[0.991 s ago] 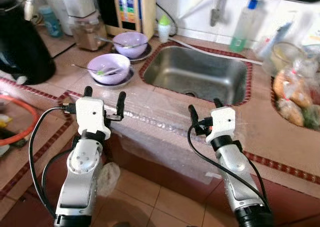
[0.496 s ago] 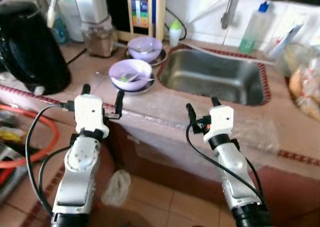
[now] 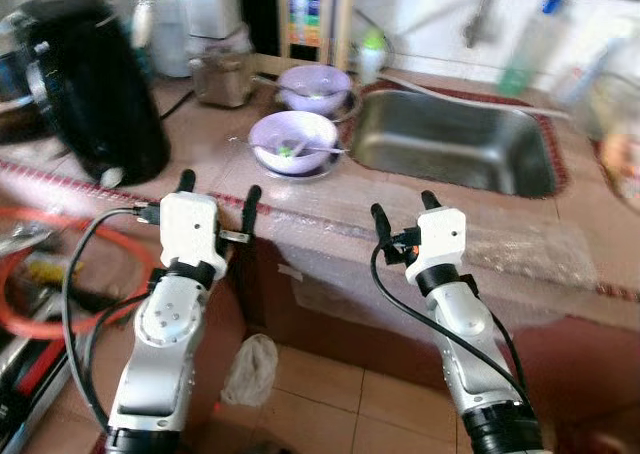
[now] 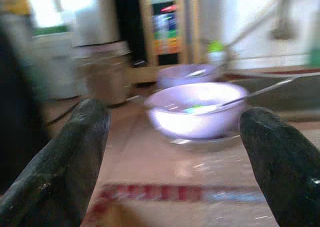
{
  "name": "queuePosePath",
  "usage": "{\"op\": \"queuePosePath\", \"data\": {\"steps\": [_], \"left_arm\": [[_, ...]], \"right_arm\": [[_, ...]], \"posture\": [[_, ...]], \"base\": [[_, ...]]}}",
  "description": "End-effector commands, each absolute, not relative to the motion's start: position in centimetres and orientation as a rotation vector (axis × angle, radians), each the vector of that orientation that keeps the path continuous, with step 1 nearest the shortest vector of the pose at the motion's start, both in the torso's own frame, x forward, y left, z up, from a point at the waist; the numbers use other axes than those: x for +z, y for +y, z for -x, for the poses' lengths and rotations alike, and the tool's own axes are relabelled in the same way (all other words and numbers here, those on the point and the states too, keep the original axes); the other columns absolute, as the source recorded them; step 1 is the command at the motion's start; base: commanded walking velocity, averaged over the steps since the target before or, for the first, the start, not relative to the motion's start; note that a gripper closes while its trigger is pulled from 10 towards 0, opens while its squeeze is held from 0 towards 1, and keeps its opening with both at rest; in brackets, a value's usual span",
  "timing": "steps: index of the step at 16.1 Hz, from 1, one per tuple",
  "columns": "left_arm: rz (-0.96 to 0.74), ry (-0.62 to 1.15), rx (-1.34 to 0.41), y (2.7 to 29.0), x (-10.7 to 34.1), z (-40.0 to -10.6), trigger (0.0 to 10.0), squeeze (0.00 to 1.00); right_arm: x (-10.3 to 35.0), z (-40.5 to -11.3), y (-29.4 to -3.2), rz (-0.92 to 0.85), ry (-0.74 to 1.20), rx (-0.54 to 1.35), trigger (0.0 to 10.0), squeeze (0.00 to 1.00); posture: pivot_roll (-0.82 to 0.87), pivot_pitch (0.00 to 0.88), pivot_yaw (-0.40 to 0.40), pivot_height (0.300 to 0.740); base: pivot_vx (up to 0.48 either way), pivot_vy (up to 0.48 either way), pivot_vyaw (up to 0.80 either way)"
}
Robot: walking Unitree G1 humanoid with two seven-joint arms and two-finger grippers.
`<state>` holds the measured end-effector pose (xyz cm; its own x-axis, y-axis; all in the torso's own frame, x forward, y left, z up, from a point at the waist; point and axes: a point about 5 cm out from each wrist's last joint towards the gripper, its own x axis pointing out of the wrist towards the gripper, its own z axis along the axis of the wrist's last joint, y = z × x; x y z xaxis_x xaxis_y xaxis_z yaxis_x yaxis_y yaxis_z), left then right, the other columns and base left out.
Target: Kitchen organization
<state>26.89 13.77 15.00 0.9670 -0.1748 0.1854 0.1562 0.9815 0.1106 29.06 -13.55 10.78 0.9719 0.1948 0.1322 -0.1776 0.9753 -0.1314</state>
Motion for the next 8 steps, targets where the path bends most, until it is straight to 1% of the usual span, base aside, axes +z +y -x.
{"op": "queuePosePath", "data": {"steps": [1, 8], "left_arm": [[-0.089, -0.214, -0.193, 13.57, 15.4, -26.79, 10.0, 0.0], [-0.093, -0.222, -0.233, 13.17, 15.53, -26.88, 10.0, 0.0]], "right_arm": [[11.02, -29.23, -13.76, 0.116, -0.153, 0.174, 10.0, 0.0], [11.24, -29.39, -13.76, 0.112, -0.161, 0.169, 10.0, 0.0]], "posture": [[0.04, 0.0, 0.006, 0.74], [0.03, 0.0, 0.011, 0.74]], "base": [[0.292, 0.0, 0.0], [0.375, 0.0, 0.0]]}}
